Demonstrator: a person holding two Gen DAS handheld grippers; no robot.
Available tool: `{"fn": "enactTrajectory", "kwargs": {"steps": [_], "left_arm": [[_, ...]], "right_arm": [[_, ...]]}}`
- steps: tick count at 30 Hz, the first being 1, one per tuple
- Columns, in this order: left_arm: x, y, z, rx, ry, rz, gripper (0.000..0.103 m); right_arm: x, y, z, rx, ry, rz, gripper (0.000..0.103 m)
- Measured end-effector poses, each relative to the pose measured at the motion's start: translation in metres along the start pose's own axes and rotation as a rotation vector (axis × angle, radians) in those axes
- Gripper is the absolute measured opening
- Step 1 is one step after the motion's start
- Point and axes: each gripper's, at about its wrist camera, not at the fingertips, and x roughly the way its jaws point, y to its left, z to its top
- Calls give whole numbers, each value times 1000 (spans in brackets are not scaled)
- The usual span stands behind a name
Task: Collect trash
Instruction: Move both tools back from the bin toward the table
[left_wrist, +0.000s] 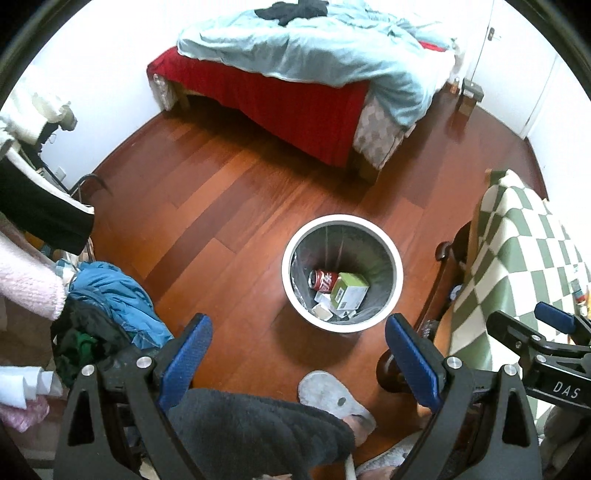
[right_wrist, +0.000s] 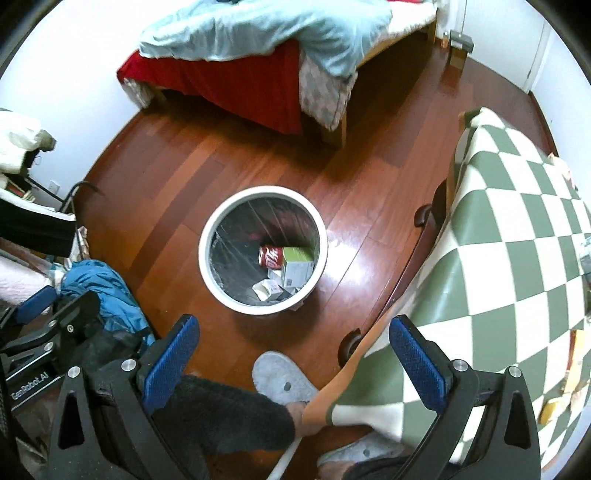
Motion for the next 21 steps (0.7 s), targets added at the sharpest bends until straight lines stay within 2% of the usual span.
{"fn": "enactTrajectory", "kwargs": {"steps": [6, 11, 14, 17, 21], "left_arm": [[-47, -11, -2, 7, -49, 22, 96], [-76, -27, 1, 22, -117, 37, 96], [-74, -58, 4, 61, -129, 27, 96], [-55, -102, 3, 112, -98, 1, 96], [-13, -186, -5, 209, -28, -49, 96]], "right_arm": [[-52, 0, -6, 22, -72, 58, 103], [-87, -26, -18, 113, -94, 169, 103], [-101, -65, -28, 191, -109, 175, 103], [-108, -122, -45, 275, -112, 113, 103], [-108, -214, -77, 411, -75, 19, 103]]}}
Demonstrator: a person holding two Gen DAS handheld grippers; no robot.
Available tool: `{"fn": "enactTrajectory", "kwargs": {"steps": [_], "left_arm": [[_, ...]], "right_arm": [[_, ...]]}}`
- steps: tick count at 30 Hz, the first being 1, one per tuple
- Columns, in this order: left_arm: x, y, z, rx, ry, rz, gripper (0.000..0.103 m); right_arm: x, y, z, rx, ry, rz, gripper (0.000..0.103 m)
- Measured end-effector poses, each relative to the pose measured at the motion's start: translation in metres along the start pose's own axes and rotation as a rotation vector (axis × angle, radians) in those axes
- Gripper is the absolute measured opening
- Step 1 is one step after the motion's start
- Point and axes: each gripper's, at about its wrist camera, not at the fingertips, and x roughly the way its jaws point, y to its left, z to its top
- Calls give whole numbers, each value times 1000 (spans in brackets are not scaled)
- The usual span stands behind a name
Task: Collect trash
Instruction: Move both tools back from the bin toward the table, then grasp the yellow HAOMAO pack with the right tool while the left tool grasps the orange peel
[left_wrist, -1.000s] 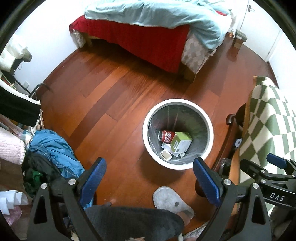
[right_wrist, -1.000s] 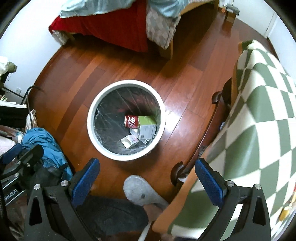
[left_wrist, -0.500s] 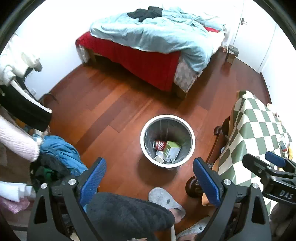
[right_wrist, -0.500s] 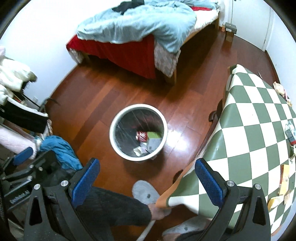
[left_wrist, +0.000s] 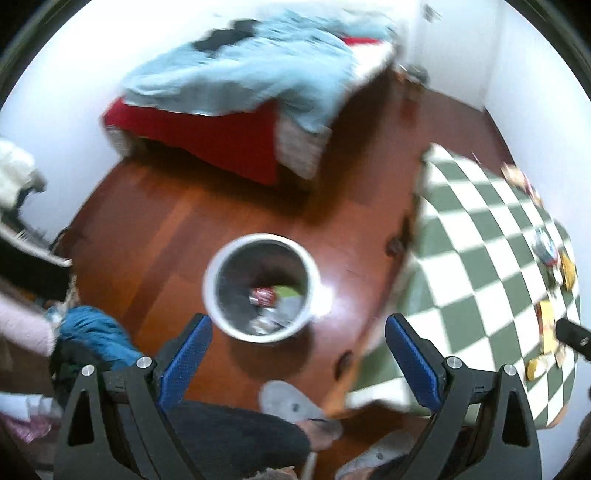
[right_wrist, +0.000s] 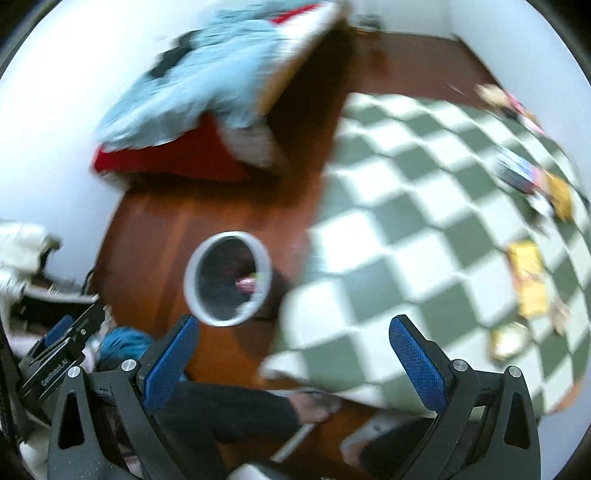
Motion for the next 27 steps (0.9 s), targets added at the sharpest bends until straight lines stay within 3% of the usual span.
{"fn": "enactTrajectory", "kwargs": {"steps": [3, 7, 12, 18, 23, 27], "left_arm": [[28, -59, 3, 68, 47, -39, 96], [66, -139, 0, 149, 131, -95, 96], [99, -204, -3, 250, 206, -106, 96], [121, -236, -10, 320, 253, -89, 96], [126, -235, -13, 329, 265, -74, 96], [115, -234, -14, 339, 244, -85, 96]], "right_arm": [[-2, -78, 7, 70, 4, -109, 103], [20, -170, 24, 112, 75, -248, 103], [62, -239, 38, 136, 169, -297, 100], [93, -254, 51, 124, 202, -254, 92], [103, -240, 47, 25, 206, -336, 60], [80, -243, 49, 72, 134, -298, 59]]}}
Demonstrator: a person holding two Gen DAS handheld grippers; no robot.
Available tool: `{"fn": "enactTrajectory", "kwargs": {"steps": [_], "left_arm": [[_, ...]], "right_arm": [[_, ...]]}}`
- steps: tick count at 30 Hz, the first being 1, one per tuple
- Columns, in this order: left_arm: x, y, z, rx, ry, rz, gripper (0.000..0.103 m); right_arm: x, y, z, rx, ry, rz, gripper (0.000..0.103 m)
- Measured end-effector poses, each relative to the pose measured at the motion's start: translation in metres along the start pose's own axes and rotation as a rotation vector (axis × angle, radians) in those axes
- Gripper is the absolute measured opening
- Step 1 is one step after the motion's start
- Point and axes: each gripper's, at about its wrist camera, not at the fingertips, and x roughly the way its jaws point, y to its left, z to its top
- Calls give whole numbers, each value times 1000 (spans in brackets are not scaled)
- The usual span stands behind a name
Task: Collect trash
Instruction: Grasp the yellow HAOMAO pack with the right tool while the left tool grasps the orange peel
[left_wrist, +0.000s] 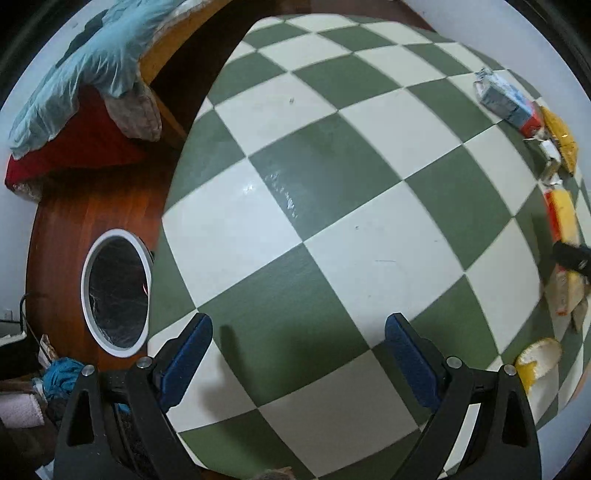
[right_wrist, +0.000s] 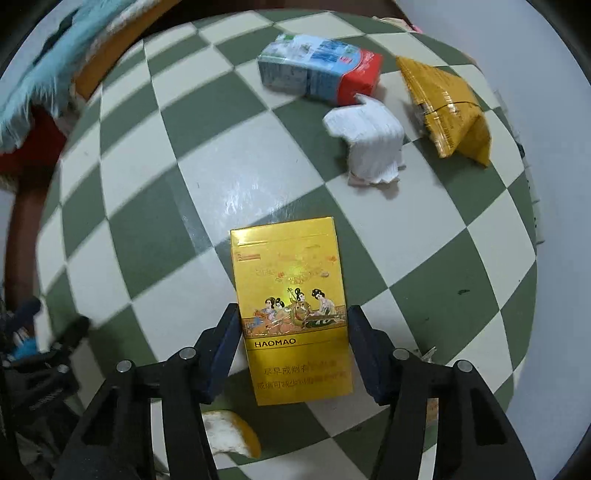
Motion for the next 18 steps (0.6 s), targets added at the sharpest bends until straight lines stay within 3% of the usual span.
{"fn": "enactTrajectory", "kwargs": {"steps": [2, 7, 13, 15, 17, 18], "left_arm": [[-13, -3, -3, 20, -30, -6, 96], [-48, -31, -27, 66, -77, -109, 96], [-45, -85, -48, 126, -20, -253, 93], [-38, -105, -53, 150, -3, -278, 79], [-31, -121, -55, 172, 13, -284, 57], [-27, -129, -56, 180, 12, -274, 51]], "right_arm": [[-22, -7, -3, 23, -44, 26, 59], [-81, -43, -40, 101, -137, 34, 60], [-67, -97, -110, 273, -96, -2, 60], [-55, -107, -123, 308, -70, -14, 60], [-42, -113, -137, 339, -47, -14, 60], [-36, -115, -142, 348, -38, -15, 60]]}}
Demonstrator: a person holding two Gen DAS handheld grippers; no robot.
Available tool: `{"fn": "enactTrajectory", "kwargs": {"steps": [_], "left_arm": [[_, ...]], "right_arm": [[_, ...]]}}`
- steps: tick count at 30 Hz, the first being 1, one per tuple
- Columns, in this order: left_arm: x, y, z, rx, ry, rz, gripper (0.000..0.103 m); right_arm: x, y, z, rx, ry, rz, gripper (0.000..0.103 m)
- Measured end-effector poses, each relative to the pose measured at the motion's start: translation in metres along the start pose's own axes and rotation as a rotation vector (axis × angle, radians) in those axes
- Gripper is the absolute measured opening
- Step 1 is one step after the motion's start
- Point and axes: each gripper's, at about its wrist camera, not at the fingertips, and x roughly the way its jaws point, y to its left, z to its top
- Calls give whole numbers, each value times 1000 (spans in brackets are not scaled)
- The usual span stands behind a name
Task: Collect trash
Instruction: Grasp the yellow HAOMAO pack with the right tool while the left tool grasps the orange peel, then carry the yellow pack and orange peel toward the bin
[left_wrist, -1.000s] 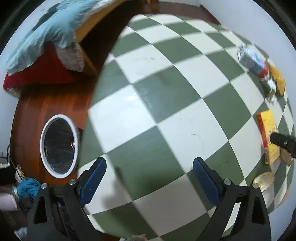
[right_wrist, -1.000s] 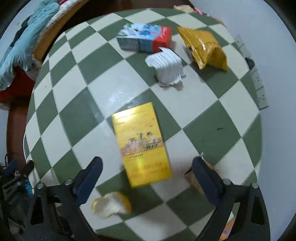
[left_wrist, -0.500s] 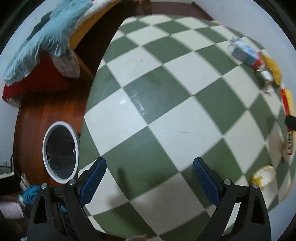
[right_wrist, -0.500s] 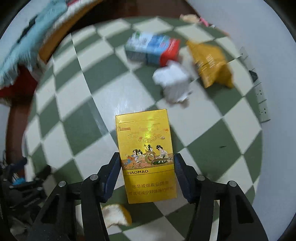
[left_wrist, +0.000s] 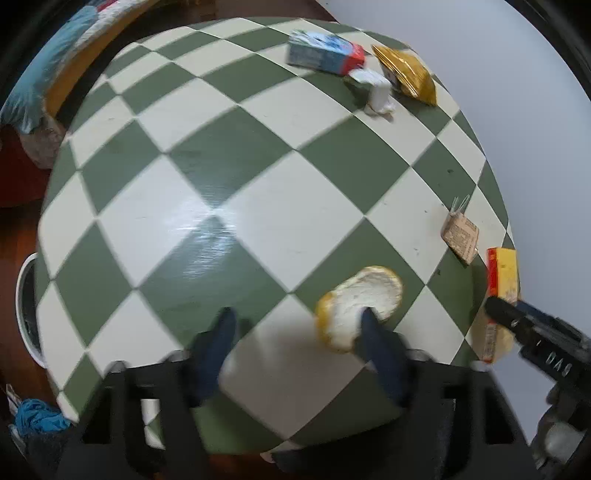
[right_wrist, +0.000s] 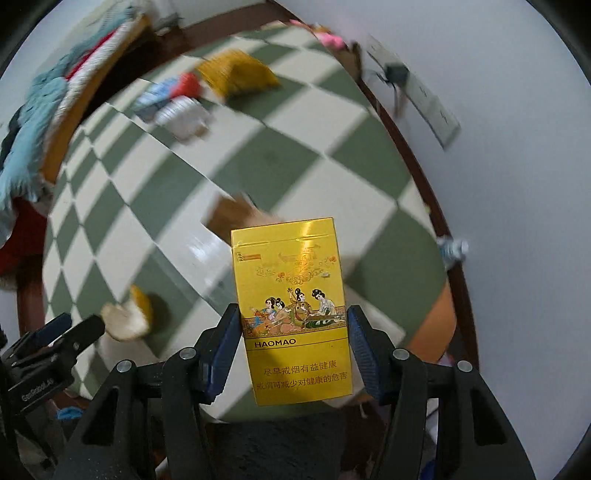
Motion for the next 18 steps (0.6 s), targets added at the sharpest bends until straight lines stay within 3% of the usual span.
{"fn": "enactTrajectory", "kwargs": {"steps": [2, 3, 5, 8, 12, 14, 18], "left_arm": [[8, -4, 3, 22, 0, 26, 36], [9, -8, 3, 39, -16, 49, 35], [8, -16, 1, 70, -29, 49, 16], [6, -22, 0, 99, -50, 77, 9], [-2, -23, 0, 113, -86, 109, 6], [-10, -19, -2, 112, -98, 113, 5], [-26, -13, -1, 112, -136, 128, 5]], "right_arm": [[12, -1, -4, 13, 11, -3, 60], [18, 0, -5, 16, 24, -7, 60], [27, -2, -4, 32, 34, -28, 60], [33, 4, -3, 3, 35, -66, 65], [34, 9, -7, -17, 19, -101, 66], [32, 10, -7, -22, 11, -103, 60], [25, 16, -11, -30, 5, -76, 59]]}}
